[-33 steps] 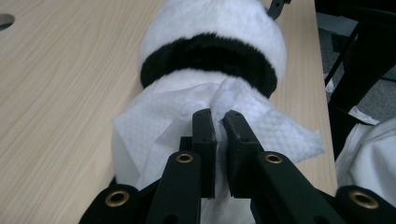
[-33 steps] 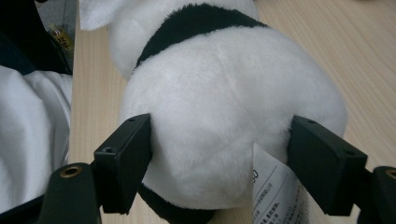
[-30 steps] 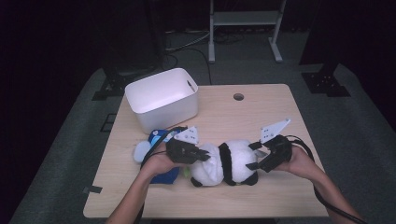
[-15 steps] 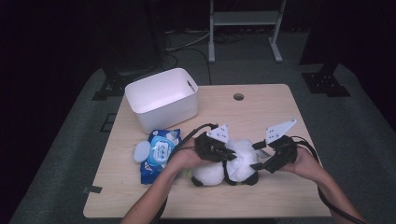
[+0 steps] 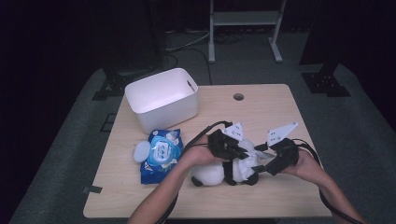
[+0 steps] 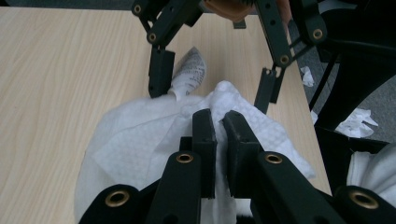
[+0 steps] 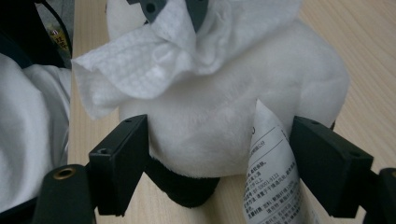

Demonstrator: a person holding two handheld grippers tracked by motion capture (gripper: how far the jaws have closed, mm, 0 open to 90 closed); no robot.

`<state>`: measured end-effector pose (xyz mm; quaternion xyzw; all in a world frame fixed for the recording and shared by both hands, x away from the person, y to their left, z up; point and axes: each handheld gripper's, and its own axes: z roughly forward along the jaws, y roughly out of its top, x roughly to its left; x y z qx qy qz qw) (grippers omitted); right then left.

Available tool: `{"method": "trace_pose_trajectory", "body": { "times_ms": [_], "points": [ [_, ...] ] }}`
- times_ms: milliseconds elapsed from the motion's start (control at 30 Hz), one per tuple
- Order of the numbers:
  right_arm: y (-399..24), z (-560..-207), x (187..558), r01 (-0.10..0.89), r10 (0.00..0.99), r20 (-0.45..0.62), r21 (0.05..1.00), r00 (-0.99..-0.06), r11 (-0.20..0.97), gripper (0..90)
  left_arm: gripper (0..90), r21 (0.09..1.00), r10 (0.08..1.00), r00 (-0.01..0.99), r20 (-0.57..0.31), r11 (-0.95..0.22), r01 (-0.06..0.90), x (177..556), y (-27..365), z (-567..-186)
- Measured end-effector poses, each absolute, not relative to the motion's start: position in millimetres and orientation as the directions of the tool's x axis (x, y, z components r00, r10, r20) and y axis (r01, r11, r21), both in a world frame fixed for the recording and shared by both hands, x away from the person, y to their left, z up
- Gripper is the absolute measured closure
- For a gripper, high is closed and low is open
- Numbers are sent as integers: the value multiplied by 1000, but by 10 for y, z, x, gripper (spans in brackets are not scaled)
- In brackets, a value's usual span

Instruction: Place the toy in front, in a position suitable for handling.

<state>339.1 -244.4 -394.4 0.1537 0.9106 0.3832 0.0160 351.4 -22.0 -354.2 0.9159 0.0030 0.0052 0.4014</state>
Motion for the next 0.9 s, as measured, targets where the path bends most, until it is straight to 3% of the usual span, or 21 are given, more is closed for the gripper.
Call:
{"method": "trace_pose_trajectory", "body": {
  "times_ms": [367,900],
  "points": [
    [-2431,-3948,3395,264,290,84,700,-953,664,199,835,729,-5,1000,-3,-684,-1,3566,-361,-3549],
    [-2406,-3944,3397,252,285,72,700,-956,668,197,835,730,46,999,2,-683,30,3674,-169,-3490]
  ]
}}
